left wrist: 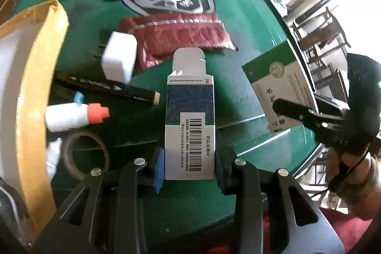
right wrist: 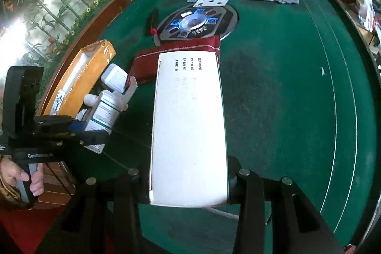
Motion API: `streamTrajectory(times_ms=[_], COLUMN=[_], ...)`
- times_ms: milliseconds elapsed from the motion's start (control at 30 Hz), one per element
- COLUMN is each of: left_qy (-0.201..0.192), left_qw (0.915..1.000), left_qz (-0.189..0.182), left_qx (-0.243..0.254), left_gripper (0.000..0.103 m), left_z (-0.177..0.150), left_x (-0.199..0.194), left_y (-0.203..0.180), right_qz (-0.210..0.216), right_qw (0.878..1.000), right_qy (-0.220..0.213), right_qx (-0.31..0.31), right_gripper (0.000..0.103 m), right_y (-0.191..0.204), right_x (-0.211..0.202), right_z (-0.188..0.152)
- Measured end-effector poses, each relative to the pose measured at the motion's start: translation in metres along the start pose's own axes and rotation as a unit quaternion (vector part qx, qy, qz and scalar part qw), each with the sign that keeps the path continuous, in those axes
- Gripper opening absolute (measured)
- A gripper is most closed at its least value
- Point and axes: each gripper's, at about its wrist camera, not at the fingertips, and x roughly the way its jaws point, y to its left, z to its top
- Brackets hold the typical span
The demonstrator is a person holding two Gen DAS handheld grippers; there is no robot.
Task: Organize objects
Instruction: 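Carry both medicine boxes over the yellow-rimmed tray with both grippers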
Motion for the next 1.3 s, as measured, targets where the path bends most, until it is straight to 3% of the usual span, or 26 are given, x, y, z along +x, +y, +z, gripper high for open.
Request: streamTrajectory(times_ms=[267,600,1300], left_qy=[-0.036,-0.062,-0.103], left_qw=[0.9993,0.9971,0.986], left_qz=[0.003,0.004,0.034], left_qx=[-0.012,-0.045,-0.127], left_gripper=[0.033,0.034,0.034], left_z=[0.015,0.018,-0.011], left_x=[-0.02,-0.053,-0.112], left_y=[0.013,0.046,0.146], right_qz=[0.008,0.019,0.062], right_qw=[1.0,0.998,0.99], right_qy=[0.0,-0.003,0.002], right_qx=[-0.003,-0.055,-0.126], right_gripper=[0.041,0.041,0.041], right_y=[0.018,0.069,0.184], right_x=[0.005,0.011,0.047], right_z=[0.014,0.034,0.067])
